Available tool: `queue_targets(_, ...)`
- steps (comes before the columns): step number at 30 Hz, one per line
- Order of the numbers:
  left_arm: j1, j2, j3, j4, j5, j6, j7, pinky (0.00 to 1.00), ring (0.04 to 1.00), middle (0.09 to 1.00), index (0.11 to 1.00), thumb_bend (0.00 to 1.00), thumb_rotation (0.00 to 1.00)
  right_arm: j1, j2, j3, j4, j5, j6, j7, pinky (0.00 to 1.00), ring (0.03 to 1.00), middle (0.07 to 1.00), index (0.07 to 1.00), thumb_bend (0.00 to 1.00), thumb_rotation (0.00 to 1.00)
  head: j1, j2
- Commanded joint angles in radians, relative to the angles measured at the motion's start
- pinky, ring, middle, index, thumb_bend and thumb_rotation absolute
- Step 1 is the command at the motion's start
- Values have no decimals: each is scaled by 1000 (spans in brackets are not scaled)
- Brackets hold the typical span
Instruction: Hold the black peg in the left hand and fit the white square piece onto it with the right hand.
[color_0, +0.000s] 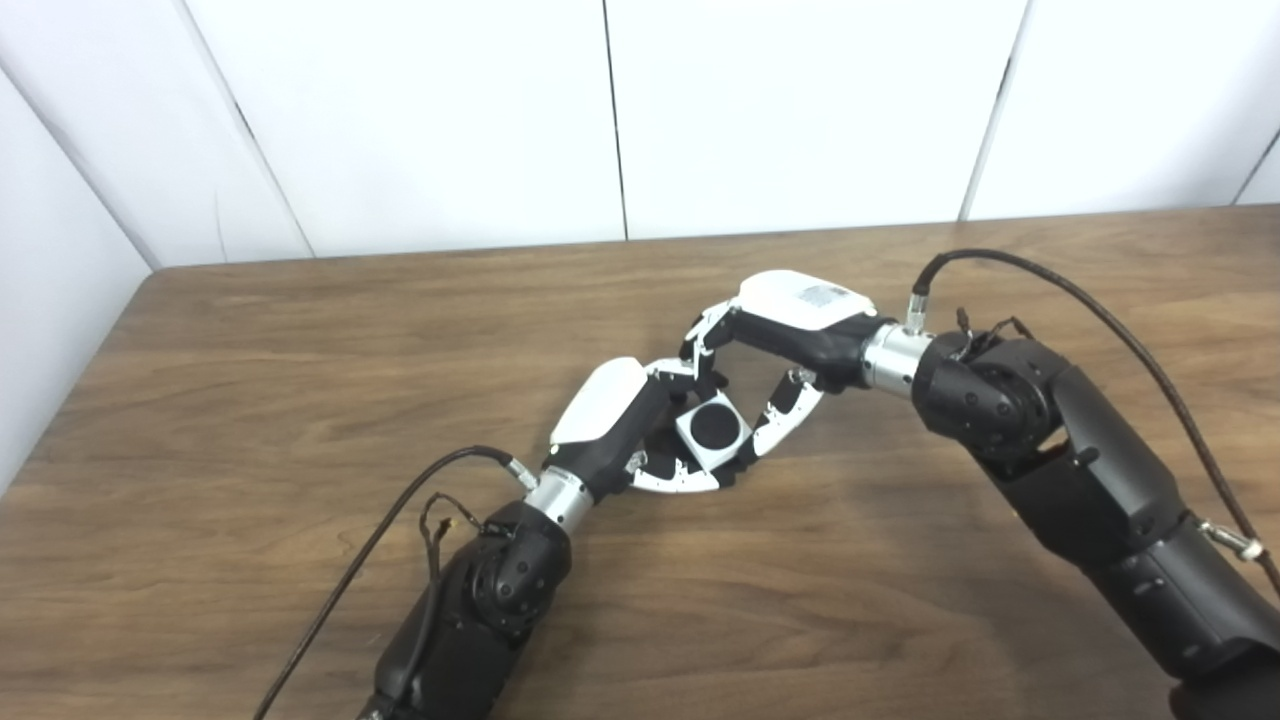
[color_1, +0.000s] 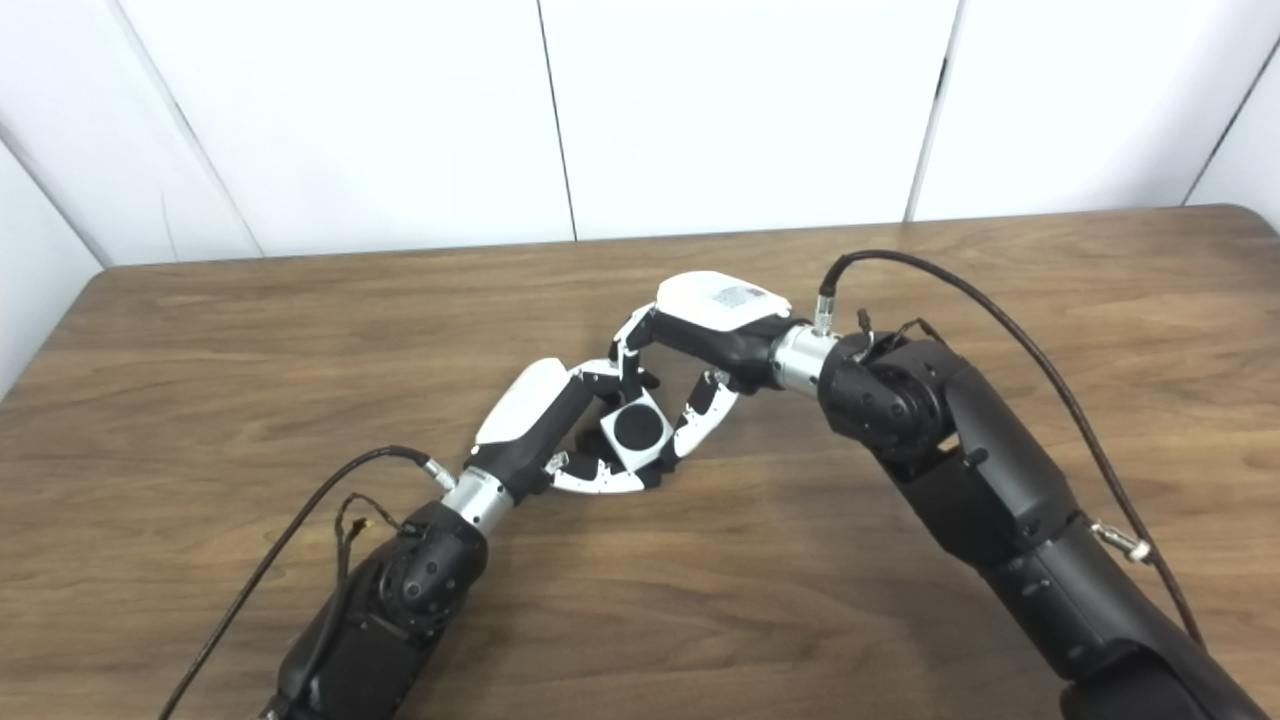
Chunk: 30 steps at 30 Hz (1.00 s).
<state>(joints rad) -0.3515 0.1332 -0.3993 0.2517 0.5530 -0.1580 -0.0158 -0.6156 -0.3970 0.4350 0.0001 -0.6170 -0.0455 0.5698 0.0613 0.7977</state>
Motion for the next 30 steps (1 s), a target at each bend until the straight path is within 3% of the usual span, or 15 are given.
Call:
queue_targets(1,8,-1,-19,-1,9,42,-58,700,850,821,488,523,70,-25,-18,10,-18,-38,22,27,873,881,851,792,833,266,0,1)
queue_targets(2,10,0,-20,-3,8,44,-59,701,849,820,488,524,69,-23,-21,4,-21,-41,31,26,865,889,885,900,918,291,-1,3)
queue_targets(3,11,1,-20,-5,8,44,-58,701,849,820,488,524,69,-21,-24,-2,-23,-41,36,24,855,893,903,949,955,301,-1,3)
queue_targets(5,14,2,-21,-9,8,52,-61,701,849,821,488,524,69,-22,-34,-16,-29,-45,41,16,855,908,929,987,979,310,-5,4)
queue_targets(23,16,10,-22,-14,3,61,-68,708,851,826,489,523,70,-48,-101,-85,-66,-81,78,30,873,919,927,1000,994,301,-10,10)
queue_targets(30,16,9,-22,-9,4,62,-68,712,854,827,489,523,70,-64,-119,-153,-55,-59,63,-10,855,910,927,1000,999,315,-16,9)
